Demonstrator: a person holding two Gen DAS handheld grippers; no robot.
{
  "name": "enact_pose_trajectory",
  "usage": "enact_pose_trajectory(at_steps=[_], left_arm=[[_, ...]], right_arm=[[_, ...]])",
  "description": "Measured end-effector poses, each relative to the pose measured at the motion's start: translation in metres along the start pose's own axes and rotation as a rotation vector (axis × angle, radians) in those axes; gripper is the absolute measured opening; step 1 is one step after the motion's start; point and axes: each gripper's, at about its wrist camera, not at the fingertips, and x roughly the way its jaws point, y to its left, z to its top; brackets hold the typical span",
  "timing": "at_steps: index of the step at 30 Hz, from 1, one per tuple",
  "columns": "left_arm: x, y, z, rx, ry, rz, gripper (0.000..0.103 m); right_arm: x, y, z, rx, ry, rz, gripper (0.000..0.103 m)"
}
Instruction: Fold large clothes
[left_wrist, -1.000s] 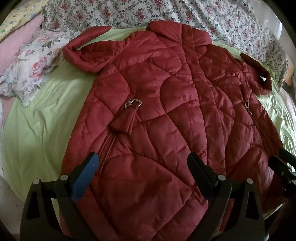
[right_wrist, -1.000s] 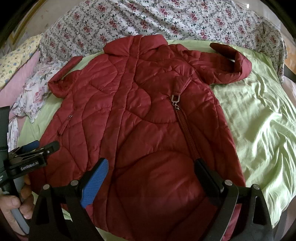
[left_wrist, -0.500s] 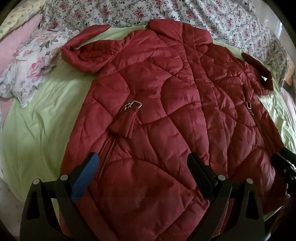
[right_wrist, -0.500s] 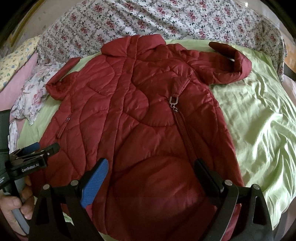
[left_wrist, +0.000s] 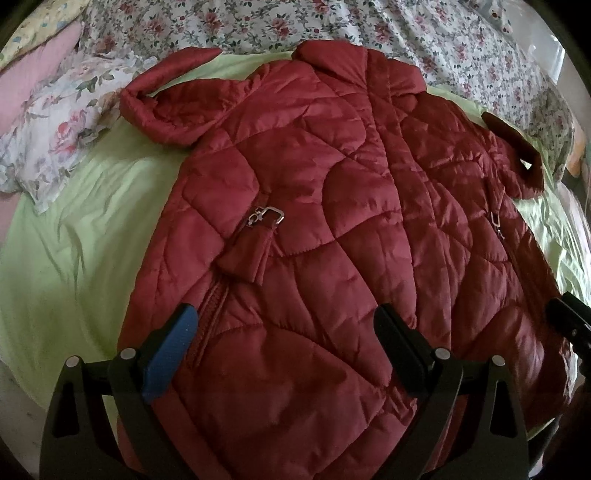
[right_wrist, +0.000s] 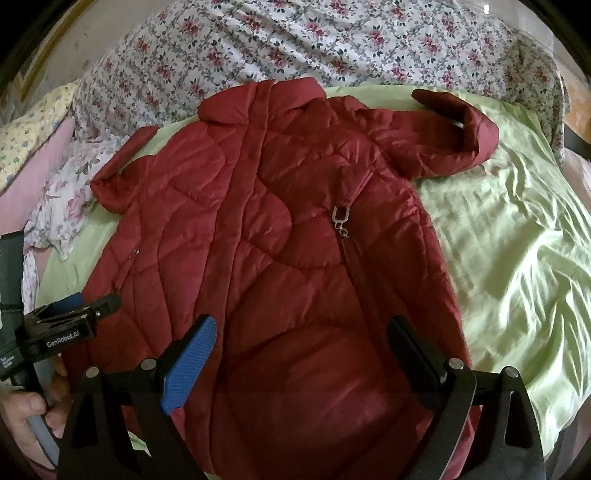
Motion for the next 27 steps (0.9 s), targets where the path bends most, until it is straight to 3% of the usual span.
enact_pose_trajectory(at_steps=[6, 13, 23, 27], left_arm=[[0.001, 0.002, 0.004, 0.01, 0.001, 0.016, 0.097], [0.004, 0.004, 0.015, -0.003, -0.002, -0.022, 0.097], [0.011, 0.014, 0.036, -0.046, -0.048, -0.07, 0.097], [0.015, 0.015, 0.045, -0.031, -0.072, -0.047, 0.097]], right_arm=[[0.001, -0.004, 0.006, 0.004, -0.012, -0.004, 0.095], [-0.001, -0.023, 0.024, 0.023, -0.055, -0.036, 0.095], [0.001, -0.089, 0.088, 0.106, -0.148, -0.105, 0.095], [0.01, -0.117, 0.113, 0.141, -0.174, -0.138, 0.095]])
